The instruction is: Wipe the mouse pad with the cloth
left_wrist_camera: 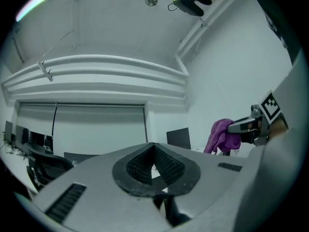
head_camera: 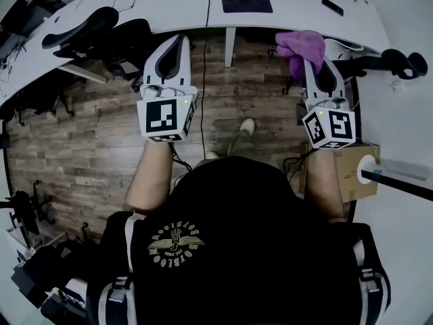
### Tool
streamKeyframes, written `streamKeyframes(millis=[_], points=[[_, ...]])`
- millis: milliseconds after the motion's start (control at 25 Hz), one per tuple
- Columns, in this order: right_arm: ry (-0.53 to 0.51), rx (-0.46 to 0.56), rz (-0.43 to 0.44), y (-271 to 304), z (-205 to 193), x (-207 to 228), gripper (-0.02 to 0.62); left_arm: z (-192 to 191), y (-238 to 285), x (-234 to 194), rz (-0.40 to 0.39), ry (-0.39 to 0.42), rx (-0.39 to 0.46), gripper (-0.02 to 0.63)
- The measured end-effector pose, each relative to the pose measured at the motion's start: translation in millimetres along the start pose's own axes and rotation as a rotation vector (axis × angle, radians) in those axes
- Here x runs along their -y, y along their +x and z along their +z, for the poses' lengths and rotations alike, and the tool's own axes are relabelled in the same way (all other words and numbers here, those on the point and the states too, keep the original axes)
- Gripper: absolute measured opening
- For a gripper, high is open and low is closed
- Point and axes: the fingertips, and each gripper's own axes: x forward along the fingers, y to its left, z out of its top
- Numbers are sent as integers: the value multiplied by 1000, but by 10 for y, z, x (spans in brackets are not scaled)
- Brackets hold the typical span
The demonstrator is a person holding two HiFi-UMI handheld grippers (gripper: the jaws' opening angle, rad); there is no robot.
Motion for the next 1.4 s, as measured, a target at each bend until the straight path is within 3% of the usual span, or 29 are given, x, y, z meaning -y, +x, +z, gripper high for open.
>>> streamKeyframes(millis=[640, 1400], points=[[-15, -109, 47, 707, -378, 615, 89, -535, 774, -82, 36, -30, -101, 2], [24, -64, 167, 1500, -348, 1426, 89, -363, 1695, 114, 135, 11, -88, 2]])
